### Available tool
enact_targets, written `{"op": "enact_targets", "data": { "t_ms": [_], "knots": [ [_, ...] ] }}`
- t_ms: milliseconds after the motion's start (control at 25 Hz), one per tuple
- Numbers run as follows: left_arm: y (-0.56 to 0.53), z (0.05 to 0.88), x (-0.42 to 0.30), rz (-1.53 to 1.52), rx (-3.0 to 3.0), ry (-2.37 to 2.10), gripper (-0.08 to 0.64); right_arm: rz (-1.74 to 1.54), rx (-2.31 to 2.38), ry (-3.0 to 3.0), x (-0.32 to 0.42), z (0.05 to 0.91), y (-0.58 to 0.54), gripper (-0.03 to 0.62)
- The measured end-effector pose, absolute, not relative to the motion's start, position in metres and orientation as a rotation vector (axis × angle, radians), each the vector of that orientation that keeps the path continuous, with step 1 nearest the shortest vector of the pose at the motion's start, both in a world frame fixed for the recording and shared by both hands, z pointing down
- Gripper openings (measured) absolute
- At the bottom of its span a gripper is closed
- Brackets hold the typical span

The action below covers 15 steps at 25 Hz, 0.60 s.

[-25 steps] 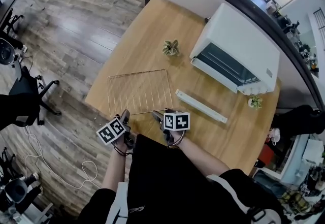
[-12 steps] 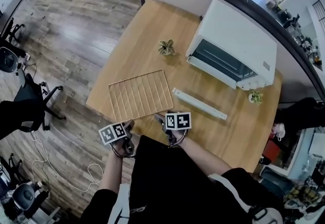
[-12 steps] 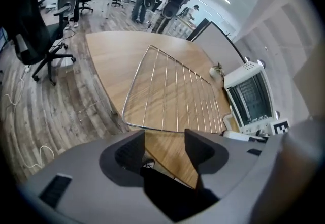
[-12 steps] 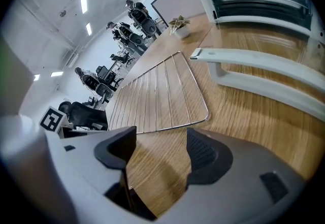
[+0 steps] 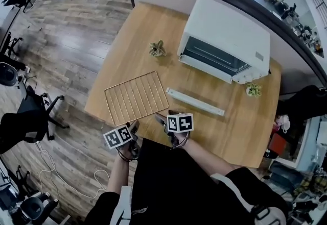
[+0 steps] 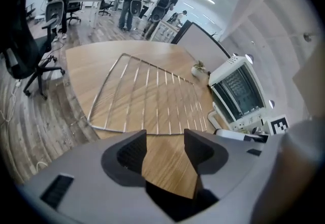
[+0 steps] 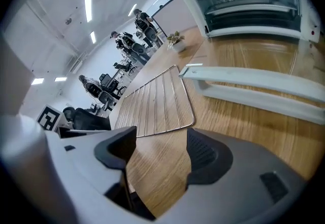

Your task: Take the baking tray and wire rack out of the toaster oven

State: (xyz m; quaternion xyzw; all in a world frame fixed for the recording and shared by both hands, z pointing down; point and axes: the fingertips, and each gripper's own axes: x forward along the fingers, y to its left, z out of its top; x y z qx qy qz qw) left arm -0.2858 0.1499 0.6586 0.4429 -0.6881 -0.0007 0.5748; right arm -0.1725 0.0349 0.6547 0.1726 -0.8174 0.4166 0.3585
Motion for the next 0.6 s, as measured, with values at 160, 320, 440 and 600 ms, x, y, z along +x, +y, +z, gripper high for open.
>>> {"op": "enact_targets", "data": {
  "t_ms": [160, 320, 440, 600],
  "knots": [
    [0.108, 0.631, -0.267, 0.115, 1.204, -1.682, 0.239, 0.906, 0.509, -2.262, -0.148, 0.625, 0.013, 0.32],
    [0.056, 0.592, -0.235, 0.205, 1.438, -1.745, 0.233, 0.799, 0.651, -2.408, -0.106, 0.587, -0.02, 0.308],
    [0.02, 0.566, -0.201, 0.285, 1.617, -1.759, 0.232, 0.79, 0.783, -2.47, -0.065, 0.568, -0.043, 0.305],
    [-0.022, 0.545, -0.148, 0.322, 1.781, -1.734, 0.224, 0.693, 0.961, -2.527, -0.002, 0.543, -0.064, 0.304]
  ]
}}
